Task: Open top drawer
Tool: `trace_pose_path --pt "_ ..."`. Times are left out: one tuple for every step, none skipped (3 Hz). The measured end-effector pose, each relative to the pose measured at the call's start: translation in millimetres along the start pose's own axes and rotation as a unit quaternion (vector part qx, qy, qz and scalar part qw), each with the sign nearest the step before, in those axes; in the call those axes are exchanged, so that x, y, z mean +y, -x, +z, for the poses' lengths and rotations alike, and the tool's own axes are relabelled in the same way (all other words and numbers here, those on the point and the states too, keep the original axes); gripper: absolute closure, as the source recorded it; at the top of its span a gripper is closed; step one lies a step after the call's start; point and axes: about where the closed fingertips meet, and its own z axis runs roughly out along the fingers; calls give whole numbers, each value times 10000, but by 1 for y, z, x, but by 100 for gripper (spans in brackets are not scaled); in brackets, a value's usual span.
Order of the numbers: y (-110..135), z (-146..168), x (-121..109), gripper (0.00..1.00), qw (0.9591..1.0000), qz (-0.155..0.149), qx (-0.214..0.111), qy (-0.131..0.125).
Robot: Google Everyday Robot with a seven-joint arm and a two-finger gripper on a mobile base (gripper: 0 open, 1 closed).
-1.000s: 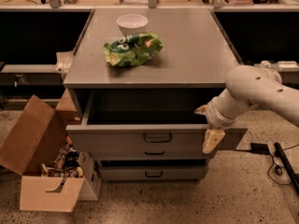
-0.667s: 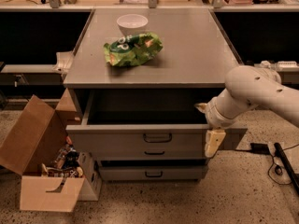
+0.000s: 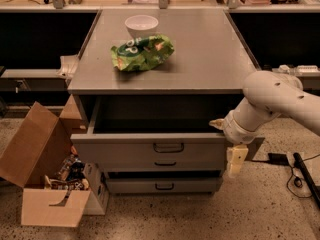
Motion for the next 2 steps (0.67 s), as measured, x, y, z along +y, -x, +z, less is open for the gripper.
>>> trace_pose_path --pt "-3 4 19 0 9990 -102 93 416" --pt "-8 2 36 18 9979 -144 150 608"
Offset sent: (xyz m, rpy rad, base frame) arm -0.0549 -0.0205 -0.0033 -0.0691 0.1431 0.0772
